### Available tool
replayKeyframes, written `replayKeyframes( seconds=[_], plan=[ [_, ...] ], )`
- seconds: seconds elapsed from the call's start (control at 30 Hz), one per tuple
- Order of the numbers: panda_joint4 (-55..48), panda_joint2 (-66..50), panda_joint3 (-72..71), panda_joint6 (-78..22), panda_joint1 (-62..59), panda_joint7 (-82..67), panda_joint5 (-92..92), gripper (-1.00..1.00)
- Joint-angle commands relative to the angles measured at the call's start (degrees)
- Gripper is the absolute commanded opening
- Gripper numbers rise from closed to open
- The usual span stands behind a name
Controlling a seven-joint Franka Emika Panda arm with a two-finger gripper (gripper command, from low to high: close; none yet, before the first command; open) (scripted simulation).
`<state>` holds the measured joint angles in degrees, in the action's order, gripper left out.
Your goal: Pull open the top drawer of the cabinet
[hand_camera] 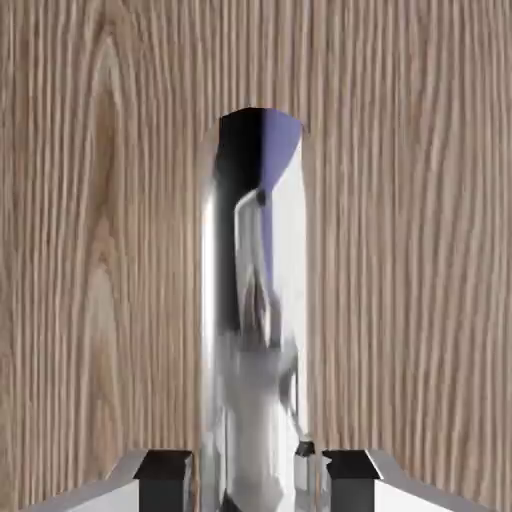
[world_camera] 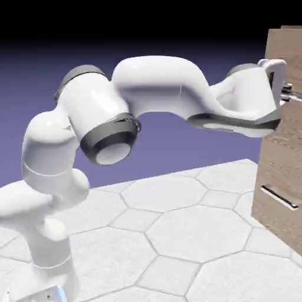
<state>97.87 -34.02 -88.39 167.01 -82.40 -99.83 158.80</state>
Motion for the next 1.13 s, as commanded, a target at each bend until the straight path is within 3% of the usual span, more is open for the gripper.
replayKeyframes(
  seconds=[0.0,0.43,0.97,1.0,1.1],
  plan=[
    [1.4,0.2,-1.7,-0.2,-2.1,0.4,0.3,-1.0],
    [19.7,-3.4,-24.9,-2.7,-29.1,-0.1,-0.3,-1.0],
    [43.3,-19.3,-48.6,1.0,-61.4,-7.6,-8.4,-1.0],
    [43.3,-19.3,-48.6,1.0,-61.4,-7.6,-8.4,1.0],
    [45.7,-21.8,-50.9,2.9,-65.6,-8.3,-9.7,1.0]
  ],
)
